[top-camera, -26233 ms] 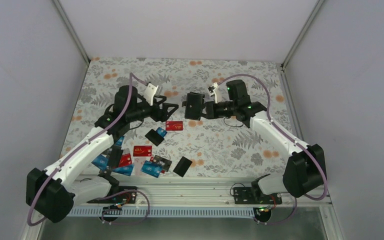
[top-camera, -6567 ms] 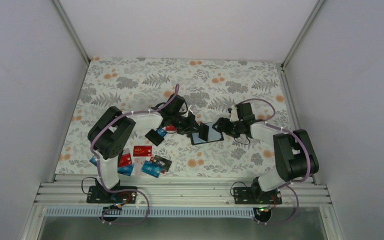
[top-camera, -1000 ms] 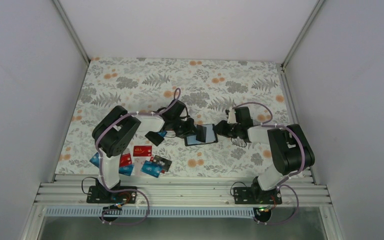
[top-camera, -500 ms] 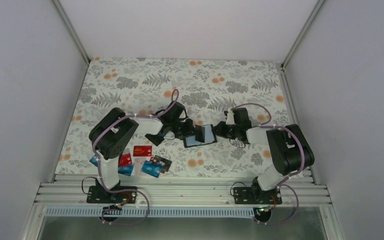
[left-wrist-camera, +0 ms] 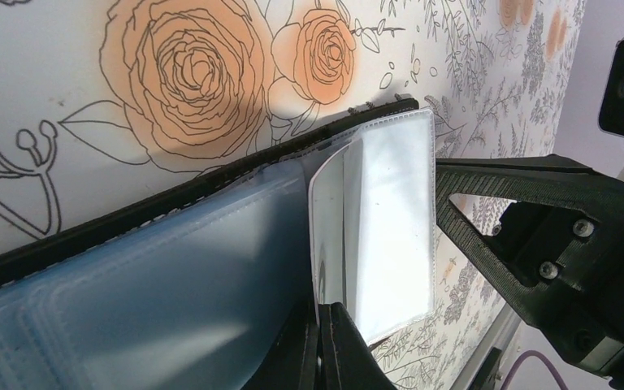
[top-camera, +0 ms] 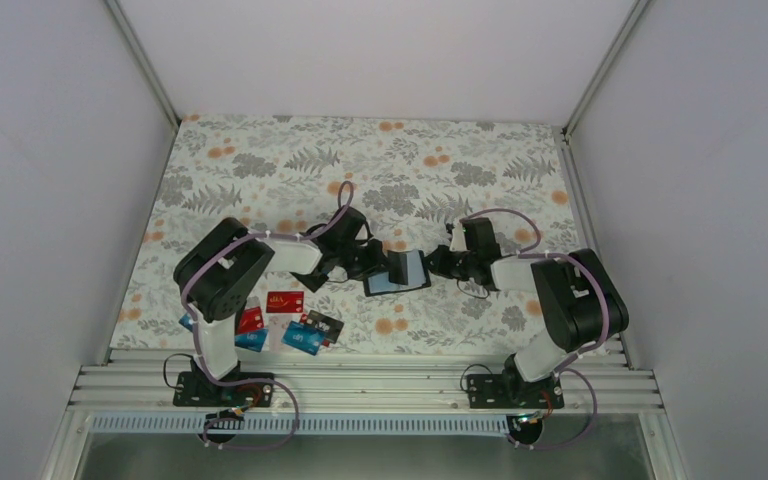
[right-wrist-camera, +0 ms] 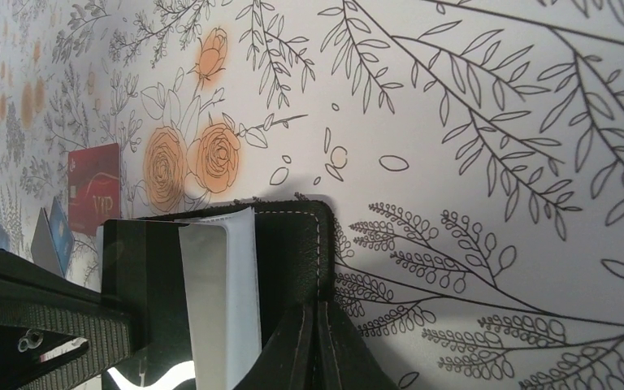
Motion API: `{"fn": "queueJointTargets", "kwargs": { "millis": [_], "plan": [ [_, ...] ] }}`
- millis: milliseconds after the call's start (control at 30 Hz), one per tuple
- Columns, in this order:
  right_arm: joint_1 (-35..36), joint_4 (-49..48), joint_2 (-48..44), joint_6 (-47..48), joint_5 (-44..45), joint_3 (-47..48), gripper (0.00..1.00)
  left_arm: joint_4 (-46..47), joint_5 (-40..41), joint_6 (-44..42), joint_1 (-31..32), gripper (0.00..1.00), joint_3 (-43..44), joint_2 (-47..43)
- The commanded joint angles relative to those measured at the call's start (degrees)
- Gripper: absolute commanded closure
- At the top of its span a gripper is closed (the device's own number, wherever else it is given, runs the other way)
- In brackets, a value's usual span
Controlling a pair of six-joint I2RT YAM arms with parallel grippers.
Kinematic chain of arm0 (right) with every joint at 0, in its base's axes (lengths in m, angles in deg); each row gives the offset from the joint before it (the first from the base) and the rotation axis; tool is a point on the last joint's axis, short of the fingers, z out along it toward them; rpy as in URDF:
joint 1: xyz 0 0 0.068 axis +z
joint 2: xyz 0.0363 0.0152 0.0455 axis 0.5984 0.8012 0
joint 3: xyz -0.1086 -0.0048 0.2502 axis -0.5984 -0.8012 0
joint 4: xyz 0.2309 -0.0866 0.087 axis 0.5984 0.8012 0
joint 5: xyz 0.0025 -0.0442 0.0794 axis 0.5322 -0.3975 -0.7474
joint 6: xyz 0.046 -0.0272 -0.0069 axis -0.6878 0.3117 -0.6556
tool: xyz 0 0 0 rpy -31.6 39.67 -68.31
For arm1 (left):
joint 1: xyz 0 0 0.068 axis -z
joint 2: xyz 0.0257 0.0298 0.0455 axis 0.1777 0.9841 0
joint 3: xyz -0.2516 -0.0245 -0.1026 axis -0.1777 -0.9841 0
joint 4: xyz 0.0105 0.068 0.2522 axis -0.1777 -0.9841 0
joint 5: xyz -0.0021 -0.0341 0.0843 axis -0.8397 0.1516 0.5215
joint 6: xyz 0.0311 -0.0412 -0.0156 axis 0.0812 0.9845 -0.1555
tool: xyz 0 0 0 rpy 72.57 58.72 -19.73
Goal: Put the credit cards into the card holder
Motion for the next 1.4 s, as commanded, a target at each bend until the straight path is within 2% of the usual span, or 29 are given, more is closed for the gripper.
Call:
{"fn": "queueJointTargets", "kwargs": {
  "millis": [0,567,867,1100,1167,1367],
  "plan": [
    [3.19,13.94,3.37,-0.66,0.85,-4.26,0.94,-1.77,4.18,0.39,0.36,0.98,-1.87,0.42],
    [4.56,12.41,3.35,-2.18,1.66,-4.77,0.94,0.75,3.06,3.61,3.76,0.96,0.88,3.64],
    [4.82,11.62,3.32,-2.33,1.64,-5.16,0.95,3.58,1.71,6.19,4.96,0.92,0.63,5.27],
    [4.92,11.61,3.36,-2.27,1.65,-5.04,0.95,1.79,1.80,5.42,5.70,0.83,3.30,6.30],
    [4.92,11.69,3.36,-2.19,1.73,-5.03,0.95,0.16,2.32,4.41,5.74,0.73,3.78,6.00],
    [4.92,11.81,3.52,-2.06,2.01,-4.86,0.95,-6.10,4.99,1.63,5.78,0.54,5.00,3.50]
  ]
}}
